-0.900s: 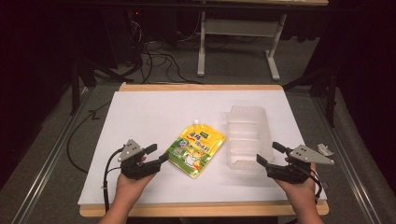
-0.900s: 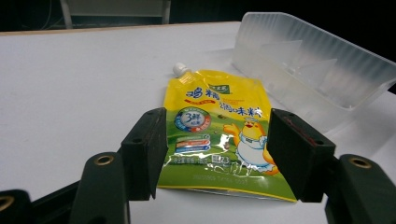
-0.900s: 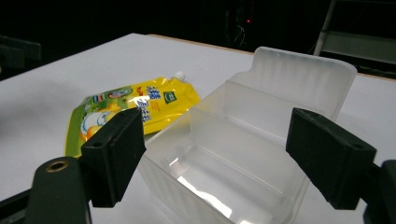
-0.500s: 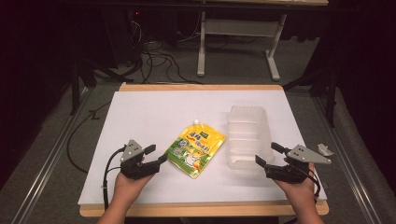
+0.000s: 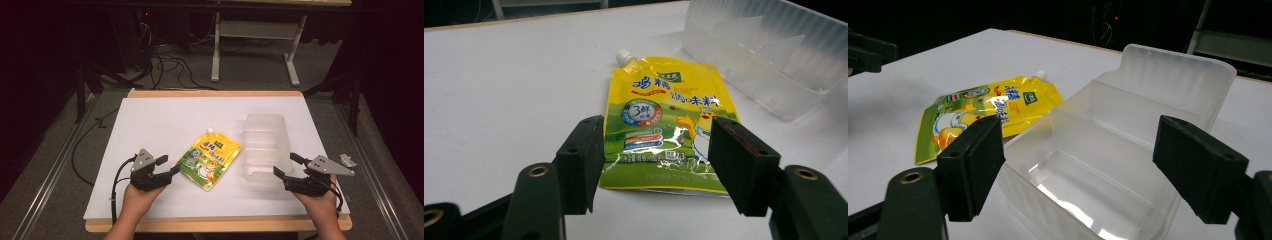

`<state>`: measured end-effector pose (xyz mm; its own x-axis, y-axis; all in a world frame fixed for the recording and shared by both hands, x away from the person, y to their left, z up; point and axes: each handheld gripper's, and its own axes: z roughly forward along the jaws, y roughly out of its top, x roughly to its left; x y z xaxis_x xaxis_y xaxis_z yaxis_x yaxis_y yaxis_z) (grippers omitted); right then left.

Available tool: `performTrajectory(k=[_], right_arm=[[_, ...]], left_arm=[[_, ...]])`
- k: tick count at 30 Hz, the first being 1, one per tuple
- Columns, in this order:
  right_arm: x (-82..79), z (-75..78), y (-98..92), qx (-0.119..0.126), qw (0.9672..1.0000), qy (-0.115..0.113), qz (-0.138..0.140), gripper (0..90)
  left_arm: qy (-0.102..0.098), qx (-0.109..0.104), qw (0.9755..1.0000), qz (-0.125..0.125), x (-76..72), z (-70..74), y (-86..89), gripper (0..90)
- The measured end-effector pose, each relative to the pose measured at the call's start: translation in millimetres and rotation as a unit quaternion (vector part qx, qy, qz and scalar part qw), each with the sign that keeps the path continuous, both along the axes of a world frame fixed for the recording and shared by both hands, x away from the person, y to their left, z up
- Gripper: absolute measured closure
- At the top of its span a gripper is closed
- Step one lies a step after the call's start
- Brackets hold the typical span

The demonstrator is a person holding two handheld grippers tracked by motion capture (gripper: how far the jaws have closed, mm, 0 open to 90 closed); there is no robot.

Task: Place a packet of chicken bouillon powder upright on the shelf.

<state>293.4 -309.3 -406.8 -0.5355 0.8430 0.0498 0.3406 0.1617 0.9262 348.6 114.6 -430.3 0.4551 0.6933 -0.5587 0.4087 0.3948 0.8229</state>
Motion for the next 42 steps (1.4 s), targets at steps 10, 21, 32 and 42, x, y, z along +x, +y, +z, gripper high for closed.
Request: performTrajectory(k=[10,21,32,42], right_arm=[[0.3,0.6,-2.4,0.003,1.0,0.001,-0.003,21.1],[0.7,0.8,-4.4,0.012,0.9999,0.001,0.0,21.5],[0.5,0.3,-4.3,0.016,0.9999,0.004,0.004,22.0],[1.5,-1.1,-2.7,0.014,0.9998,0.005,0.011,22.5]], left_arm=[[0.014,-0.016,0.9997,0.009,25.7,2.1,-7.5,36.0],[0.057,0.005,0.9984,0.005,72.4,-4.4,-32.9,39.9],[0.097,0.011,0.9952,-0.008,113.0,-18.2,-57.9,38.7],[0.158,-0.012,0.9872,-0.017,147.1,-35.2,-60.9,46.6]])
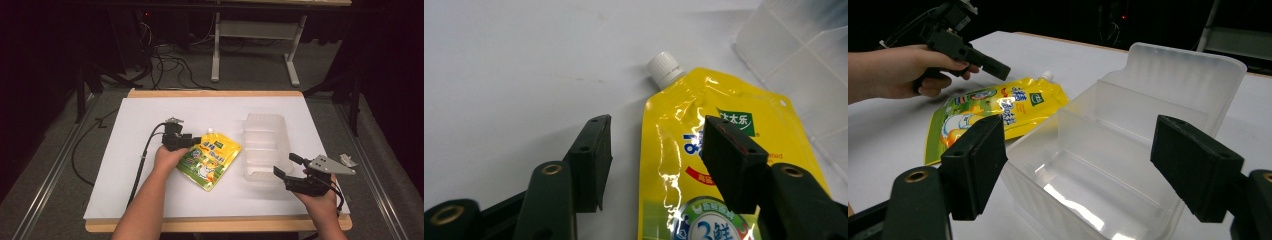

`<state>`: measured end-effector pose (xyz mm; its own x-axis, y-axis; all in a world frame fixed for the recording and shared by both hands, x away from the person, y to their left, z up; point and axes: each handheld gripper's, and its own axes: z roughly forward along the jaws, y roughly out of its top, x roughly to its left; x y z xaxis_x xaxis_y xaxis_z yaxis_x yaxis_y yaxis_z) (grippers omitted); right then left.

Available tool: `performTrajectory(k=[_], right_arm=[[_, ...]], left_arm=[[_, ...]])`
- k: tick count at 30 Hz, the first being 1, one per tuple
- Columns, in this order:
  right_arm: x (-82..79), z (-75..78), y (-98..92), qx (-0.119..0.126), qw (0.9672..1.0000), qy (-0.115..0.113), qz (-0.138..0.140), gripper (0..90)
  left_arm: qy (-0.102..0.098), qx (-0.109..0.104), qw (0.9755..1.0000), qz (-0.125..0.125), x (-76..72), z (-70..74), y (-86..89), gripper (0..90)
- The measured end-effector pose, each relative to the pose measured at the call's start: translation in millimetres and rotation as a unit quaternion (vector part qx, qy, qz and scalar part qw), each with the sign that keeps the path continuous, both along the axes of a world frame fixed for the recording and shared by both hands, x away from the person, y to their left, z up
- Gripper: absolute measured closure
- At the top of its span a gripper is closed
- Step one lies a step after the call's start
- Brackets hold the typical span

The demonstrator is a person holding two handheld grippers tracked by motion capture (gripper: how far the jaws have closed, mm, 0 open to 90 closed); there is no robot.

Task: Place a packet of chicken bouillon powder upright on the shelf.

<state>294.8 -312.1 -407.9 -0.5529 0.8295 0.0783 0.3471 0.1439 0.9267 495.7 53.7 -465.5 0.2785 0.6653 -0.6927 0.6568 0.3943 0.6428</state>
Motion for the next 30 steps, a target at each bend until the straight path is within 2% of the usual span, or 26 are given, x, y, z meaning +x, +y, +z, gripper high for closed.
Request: performTrajectory(k=[3,12,18,21,22,23,26,30], right_arm=[[0.0,-0.5,-0.4,0.003,1.0,0.003,-0.001,22.7],[-0.6,-0.7,2.2,-0.003,1.0,0.003,0.003,23.0],[0.1,-2.1,3.4,-0.005,1.0,0.006,0.004,23.3],[0.0,-2.3,3.9,-0.005,0.9999,0.009,0.004,23.4],[-0.1,-2.3,4.0,-0.005,0.9999,0.009,0.004,23.4],[0.0,-2.3,4.0,-0.006,0.9999,0.008,0.004,23.5],[-0.1,-2.3,4.1,-0.006,0.9999,0.008,0.004,23.6],[0.4,-2.8,3.8,-0.007,0.9999,0.01,0.002,24.0]], left_arm=[[0.028,-0.02,0.9994,-0.005,4.7,-6.0,0.0,47.4],[0.051,-0.034,0.998,-0.018,6.6,-12.4,-0.6,52.5],[0.065,-0.045,0.9964,-0.032,6.0,-13.2,1.0,63.1],[0.053,-0.036,0.9975,-0.029,4.9,-12.5,1.0,67.4],[0.046,-0.027,0.9981,-0.029,4.1,-11.8,2.1,73.0],[0.042,-0.03,0.9983,-0.029,3.6,-11.1,2.2,76.2],[0.029,-0.019,0.9989,-0.033,1.3,-9.7,2.8,84.6],[0.016,-0.01,0.9991,-0.038,-1.6,-8.1,1.9,90.0]])
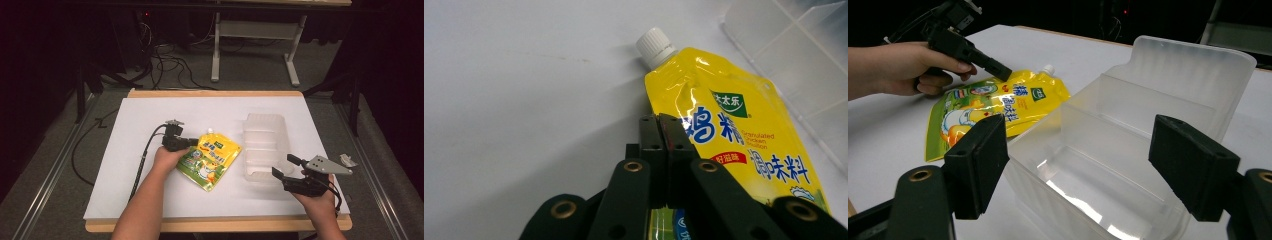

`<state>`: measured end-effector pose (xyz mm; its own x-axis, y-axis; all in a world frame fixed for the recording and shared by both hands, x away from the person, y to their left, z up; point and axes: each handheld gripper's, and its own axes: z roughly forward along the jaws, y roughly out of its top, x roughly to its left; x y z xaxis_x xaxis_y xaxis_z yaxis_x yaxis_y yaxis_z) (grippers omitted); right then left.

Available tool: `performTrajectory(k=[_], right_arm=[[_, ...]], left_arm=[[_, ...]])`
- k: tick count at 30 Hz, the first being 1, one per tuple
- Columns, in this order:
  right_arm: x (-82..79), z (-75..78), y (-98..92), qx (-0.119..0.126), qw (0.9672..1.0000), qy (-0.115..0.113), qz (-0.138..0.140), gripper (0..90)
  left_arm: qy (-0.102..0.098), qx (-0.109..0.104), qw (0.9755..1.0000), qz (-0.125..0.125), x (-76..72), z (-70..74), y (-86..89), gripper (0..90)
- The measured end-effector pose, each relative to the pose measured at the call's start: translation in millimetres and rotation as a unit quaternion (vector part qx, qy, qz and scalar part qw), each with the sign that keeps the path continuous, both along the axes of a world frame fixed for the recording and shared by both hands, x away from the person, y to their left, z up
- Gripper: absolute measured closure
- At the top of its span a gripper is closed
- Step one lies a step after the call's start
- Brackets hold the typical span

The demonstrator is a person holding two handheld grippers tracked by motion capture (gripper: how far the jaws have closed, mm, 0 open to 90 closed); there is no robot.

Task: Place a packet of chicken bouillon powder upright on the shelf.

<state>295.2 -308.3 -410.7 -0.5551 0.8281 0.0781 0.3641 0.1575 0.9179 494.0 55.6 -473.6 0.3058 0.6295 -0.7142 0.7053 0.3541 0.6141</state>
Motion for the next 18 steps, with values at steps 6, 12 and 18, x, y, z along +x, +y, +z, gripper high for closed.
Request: performTrajectory(k=[6,12,18], right_arm=[[-0.2,0.4,0.1,0.002,1.0,-0.002,0.0,24.3],[0.2,0.8,1.1,0.001,1.0,-0.005,0.002,24.4],[-0.2,1.5,3.8,0.0,1.0,-0.006,0.006,24.6]], left_arm=[[-0.02,0.011,0.9997,-0.01,-6.4,4.5,2.5,90.0],[-0.044,0.002,0.999,-0.008,-14.6,12.8,10.0,90.0],[-0.074,-0.011,0.9972,-0.009,-26.2,24.2,20.4,90.0]])
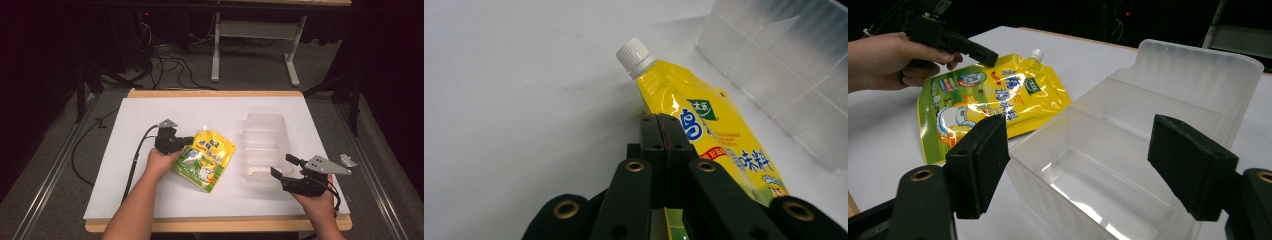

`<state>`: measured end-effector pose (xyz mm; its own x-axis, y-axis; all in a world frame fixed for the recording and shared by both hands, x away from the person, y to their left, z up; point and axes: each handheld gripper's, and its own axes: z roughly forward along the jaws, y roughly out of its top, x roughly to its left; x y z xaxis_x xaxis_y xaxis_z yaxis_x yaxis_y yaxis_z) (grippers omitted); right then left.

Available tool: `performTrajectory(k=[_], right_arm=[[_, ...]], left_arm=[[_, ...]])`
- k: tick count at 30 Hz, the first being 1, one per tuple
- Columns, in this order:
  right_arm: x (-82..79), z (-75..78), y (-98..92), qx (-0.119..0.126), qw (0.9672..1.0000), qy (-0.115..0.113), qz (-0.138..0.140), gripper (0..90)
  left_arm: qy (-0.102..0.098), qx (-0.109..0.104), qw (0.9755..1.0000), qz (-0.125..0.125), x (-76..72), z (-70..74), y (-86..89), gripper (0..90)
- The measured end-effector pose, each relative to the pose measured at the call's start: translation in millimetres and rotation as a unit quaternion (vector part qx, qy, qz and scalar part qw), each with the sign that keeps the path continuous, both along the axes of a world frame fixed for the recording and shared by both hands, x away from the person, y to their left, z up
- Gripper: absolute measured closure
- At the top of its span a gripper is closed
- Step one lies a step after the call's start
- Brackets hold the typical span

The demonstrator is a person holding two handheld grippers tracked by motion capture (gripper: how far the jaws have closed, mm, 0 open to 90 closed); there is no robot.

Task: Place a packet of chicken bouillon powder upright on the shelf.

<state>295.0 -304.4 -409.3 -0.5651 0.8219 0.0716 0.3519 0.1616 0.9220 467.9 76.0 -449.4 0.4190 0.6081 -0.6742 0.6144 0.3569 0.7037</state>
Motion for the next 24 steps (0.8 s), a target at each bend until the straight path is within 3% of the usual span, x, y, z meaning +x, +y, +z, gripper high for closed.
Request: performTrajectory(k=[13,24], right_arm=[[-4.7,4.5,17.6,-0.009,0.9998,-0.008,0.018,24.9],[-8.1,7.2,35.1,-0.013,0.9992,-0.012,0.037,24.9]], left_arm=[[-0.059,-0.026,0.9979,-0.004,-27.7,17.9,20.1,90.0],[-0.111,-0.045,0.9928,-0.004,-60.9,33.9,33.8,90.0]])
